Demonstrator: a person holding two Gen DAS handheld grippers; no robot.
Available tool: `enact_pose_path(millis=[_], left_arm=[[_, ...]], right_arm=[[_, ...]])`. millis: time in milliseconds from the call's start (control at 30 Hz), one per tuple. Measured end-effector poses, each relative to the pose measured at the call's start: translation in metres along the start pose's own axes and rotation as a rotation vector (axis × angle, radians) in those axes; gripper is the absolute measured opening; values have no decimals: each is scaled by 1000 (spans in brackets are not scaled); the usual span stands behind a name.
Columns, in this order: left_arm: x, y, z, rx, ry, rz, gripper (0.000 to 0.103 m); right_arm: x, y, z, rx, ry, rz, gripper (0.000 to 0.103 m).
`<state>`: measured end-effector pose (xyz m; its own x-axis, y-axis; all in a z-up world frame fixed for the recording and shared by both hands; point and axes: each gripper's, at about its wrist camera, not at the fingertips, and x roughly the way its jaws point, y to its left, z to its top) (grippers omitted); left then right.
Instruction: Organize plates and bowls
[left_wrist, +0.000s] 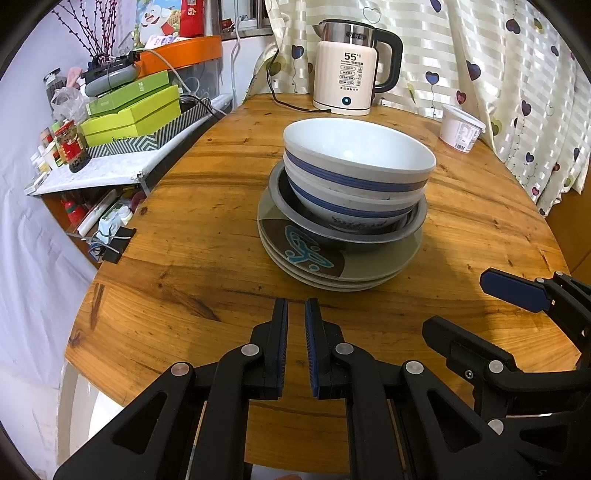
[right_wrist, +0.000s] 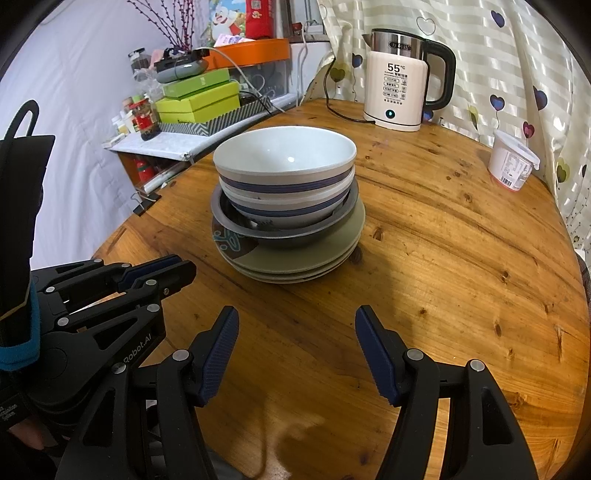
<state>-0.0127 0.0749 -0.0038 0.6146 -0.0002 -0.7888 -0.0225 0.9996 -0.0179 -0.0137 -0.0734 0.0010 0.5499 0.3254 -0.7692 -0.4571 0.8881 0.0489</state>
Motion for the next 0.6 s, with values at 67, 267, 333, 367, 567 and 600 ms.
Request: enact_pose_path(millis=[67, 267, 333, 367, 567, 600], left_arm=[[0, 0, 0, -2, -1, -2, 9], [0, 0, -1, -5, 2, -2, 9], [-1, -1, -2, -8, 2, -3, 9], [-1, -1, -2, -8, 1, -3, 9], [-1, -1, -2, -8, 1, -3, 10], [-1, -1, -2, -7, 1, -2, 10]], right_arm=[[0, 0, 0, -1, -1, -1, 66], [0, 0, 0, -1, -1, -2, 66], [0, 1, 0, -1, -1, -1, 66], [0, 1, 0, -1, -1, 0, 66], [0, 1, -1, 0, -2, -1, 66], [0, 1, 0, 0, -2, 0, 66]])
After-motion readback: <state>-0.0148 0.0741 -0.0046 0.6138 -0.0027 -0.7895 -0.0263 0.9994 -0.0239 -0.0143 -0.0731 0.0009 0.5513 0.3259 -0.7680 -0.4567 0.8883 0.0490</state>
